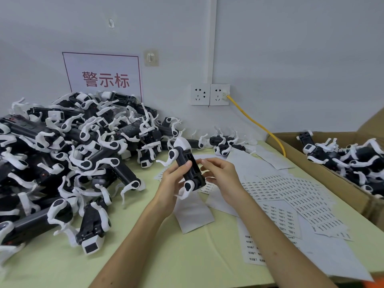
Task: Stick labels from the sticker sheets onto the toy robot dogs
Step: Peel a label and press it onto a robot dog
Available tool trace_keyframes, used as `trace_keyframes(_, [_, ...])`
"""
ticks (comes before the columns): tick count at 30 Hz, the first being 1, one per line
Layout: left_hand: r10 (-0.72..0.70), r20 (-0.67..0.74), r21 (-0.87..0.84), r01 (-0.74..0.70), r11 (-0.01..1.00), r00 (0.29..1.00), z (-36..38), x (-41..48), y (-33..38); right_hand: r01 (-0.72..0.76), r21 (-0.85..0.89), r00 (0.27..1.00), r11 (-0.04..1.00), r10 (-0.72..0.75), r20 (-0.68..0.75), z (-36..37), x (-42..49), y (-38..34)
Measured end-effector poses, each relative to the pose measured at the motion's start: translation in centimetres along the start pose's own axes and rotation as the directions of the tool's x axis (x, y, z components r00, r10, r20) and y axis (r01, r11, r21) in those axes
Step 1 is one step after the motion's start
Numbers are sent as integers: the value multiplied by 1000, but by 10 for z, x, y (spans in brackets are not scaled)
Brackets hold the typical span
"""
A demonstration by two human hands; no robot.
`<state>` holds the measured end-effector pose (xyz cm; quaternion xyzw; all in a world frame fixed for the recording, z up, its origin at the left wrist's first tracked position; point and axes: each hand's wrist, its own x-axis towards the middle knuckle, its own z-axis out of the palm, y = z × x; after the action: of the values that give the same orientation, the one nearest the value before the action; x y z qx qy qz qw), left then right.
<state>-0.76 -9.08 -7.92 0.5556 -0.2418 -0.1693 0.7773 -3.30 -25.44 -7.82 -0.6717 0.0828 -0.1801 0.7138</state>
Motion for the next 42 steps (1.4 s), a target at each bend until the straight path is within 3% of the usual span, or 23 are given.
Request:
trace_keyframes(8, [2, -8, -14, -2, 1000, 1000, 0, 0, -1, 55, -48, 998, 997, -57, -31, 0, 1, 1])
trace_keyframes(15, [-10, -52, 41, 12, 999, 999, 3, 0, -3, 157, -235, 970, 959, -195, -148, 3, 5, 6])
trace_keyframes(21, [6, -193, -14, -9, 1000, 981, -4, 2, -3, 138, -60, 971, 989, -147, -191, -3, 4, 0])
trace_keyframes(26, [-51, -291, -242, -22, 970, 955, -10, 7, -5, -24, 240, 999, 970, 28, -14, 0, 0, -8])
trace_keyframes(32, [-56, -298, -485, -101, 868, 953, -13, 10, -5, -234, 511, 960, 827, 115, 254, 6, -8, -13])
trace_keyframes(38, [2, -193, -526, -105, 844, 981, -13, 9, -7, -384, 484, 851, 786, 99, 515, 22, -20, -6])
trace_keyframes(42, [-17, -90, -482, -28, 876, 996, -15, 9, -10, -433, 435, 793, 789, 104, 600, 31, -27, 1])
